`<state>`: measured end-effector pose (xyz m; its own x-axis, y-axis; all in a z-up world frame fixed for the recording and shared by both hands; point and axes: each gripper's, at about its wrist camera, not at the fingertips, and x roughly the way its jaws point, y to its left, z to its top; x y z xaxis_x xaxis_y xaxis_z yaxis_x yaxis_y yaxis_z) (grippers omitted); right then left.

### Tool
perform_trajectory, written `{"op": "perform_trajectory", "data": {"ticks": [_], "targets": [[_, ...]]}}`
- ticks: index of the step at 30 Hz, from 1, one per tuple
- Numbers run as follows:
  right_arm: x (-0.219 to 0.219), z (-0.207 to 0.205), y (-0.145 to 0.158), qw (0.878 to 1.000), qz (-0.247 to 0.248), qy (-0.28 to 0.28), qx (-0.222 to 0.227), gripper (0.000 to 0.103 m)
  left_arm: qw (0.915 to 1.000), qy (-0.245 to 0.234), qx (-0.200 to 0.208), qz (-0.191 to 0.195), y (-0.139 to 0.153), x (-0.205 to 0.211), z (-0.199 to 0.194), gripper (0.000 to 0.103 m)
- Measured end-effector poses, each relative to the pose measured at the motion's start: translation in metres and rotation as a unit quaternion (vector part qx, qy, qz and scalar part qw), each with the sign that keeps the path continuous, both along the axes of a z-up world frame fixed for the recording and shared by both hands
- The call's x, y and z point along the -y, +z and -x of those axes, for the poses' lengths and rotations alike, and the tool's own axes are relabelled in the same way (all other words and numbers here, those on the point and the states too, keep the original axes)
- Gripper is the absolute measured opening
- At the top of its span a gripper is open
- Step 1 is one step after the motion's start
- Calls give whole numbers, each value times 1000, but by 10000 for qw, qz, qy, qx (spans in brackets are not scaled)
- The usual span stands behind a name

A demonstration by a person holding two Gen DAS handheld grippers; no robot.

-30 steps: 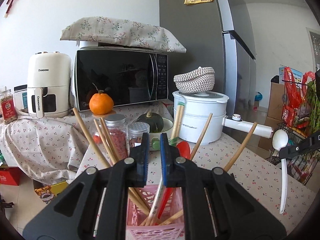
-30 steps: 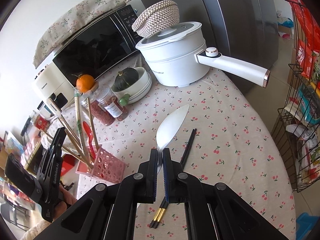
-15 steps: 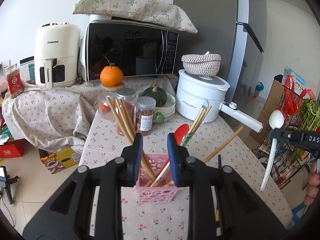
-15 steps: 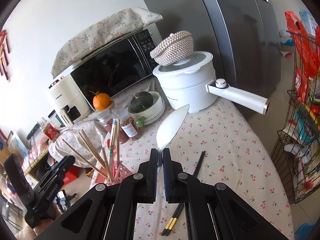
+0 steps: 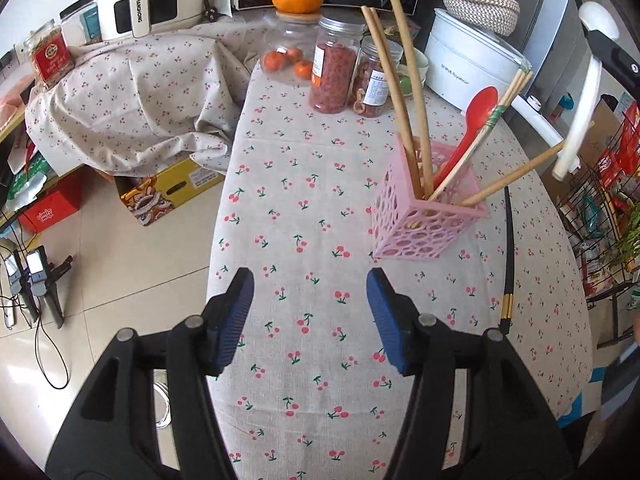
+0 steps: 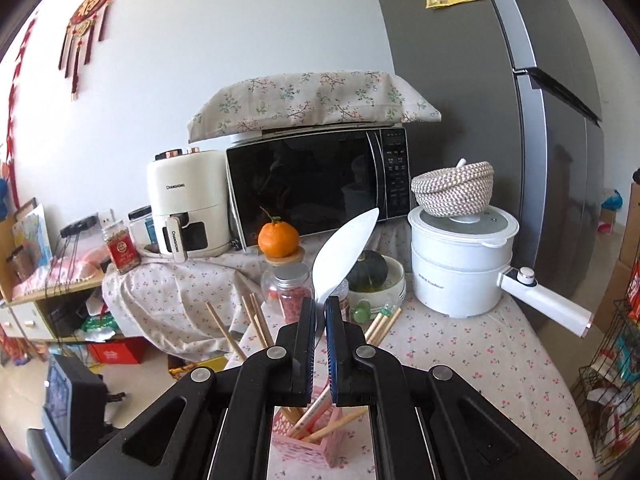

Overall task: Organize utensils
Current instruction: 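Lower the white spoon into the pink basket with the right tool and open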

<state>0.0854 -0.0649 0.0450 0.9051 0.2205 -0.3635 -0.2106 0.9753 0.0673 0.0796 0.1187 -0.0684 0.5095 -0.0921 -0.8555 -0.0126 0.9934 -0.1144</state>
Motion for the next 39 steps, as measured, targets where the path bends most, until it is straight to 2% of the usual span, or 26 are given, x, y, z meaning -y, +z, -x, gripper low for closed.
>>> {"op": "perform_trajectory", "data": {"ticks": [3, 8, 15, 19, 21, 26, 32, 34, 36, 39], "targets": [[-25, -19, -16, 9986, 479, -182, 150, 5, 9997, -52, -2, 220, 5, -4, 0, 60], [-45, -43, -43, 9923, 1118, -460, 273, 5, 9994, -101, 71, 338, 10, -9, 0, 60], [-53, -55, -66, 9855, 1490, -735, 340, 5, 9990, 6, 47, 454, 8, -21, -3, 60], [-52, -57, -73, 9877, 1373, -721, 191, 9, 9987, 54, 77, 509, 9, -24, -3, 60], [-48, -53, -73, 9908, 1198, -622, 109, 19, 9986, 55, 101, 516, 10, -24, -2, 60], [-41, -42, -65, 9955, 840, -431, -8, 20, 9988, 16, 106, 488, 10, -20, -2, 60], [-24, -24, -31, 9989, 351, -206, -221, 22, 9989, -86, 138, 442, 10, -12, -1, 60], [-16, -16, -18, 9992, 259, -137, -288, 27, 9987, -145, 174, 448, 11, -9, 0, 60], [-4, -7, -5, 9992, 204, -96, -338, 44, 9986, -185, 214, 439, 12, -5, 1, 64], [16, 6, 9, 9988, 234, -131, -402, 56, 9983, -239, 263, 452, 13, 2, 3, 72]]}}
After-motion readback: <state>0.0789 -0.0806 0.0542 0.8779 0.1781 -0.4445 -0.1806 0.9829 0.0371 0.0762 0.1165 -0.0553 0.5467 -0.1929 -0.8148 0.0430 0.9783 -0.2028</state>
